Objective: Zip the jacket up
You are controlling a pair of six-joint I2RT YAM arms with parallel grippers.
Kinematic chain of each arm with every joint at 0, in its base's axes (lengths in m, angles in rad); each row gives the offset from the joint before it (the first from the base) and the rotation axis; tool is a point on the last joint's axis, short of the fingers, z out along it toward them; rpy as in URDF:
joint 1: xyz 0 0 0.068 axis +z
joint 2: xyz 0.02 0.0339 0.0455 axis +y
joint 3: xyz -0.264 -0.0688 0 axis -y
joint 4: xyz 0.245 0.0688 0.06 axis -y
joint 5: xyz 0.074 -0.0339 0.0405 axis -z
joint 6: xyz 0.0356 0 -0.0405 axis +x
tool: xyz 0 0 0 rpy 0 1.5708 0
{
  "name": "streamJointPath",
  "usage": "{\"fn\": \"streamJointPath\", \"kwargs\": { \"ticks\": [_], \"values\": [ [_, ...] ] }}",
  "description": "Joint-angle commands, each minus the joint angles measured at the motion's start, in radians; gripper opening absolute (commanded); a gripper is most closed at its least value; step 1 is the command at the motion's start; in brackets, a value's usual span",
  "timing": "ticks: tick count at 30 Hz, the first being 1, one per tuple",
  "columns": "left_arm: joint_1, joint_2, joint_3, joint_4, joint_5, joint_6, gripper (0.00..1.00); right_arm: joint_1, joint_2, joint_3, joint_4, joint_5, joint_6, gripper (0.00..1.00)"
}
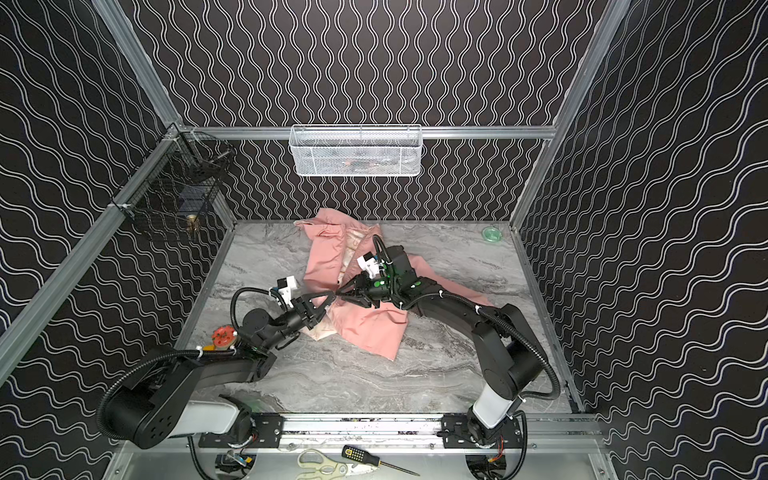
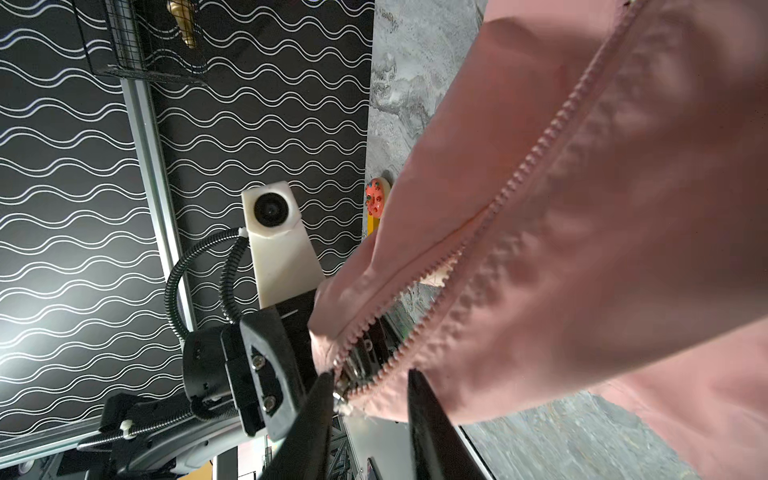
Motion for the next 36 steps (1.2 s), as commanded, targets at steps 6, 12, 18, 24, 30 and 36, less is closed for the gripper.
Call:
{"fn": "streamJointPath", "kwargs": {
  "ticks": [6, 12, 18, 24, 30, 36],
  "values": [
    [0.0, -0.016, -0.006, 0.012, 0.012, -0.005, 0.3, 0.003, 0.025, 0.024, 0.032, -0.018, 0.011, 0.33],
    [0.001, -0.011, 0.002, 0.014, 0.02, -0.01, 0.27, 0.004, 0.04, 0.031, 0.052, -0.038, 0.026, 0.34],
    [0.002, 0.025, 0.011, 0.069, 0.039, -0.029, 0.26, 0.004, 0.034, 0.016, 0.077, -0.047, 0.039, 0.34],
    [0.002, 0.057, 0.017, 0.111, 0.064, -0.051, 0.27, 0.0, 0.056, 0.029, 0.098, -0.051, 0.067, 0.42],
    [0.001, 0.051, 0.022, 0.103, 0.081, -0.054, 0.27, -0.001, 0.127, 0.123, 0.065, -0.052, 0.081, 0.46],
    [0.002, 0.024, 0.028, 0.064, 0.08, -0.04, 0.27, 0.003, 0.178, 0.179, 0.073, -0.071, 0.106, 0.42]
  ]
}}
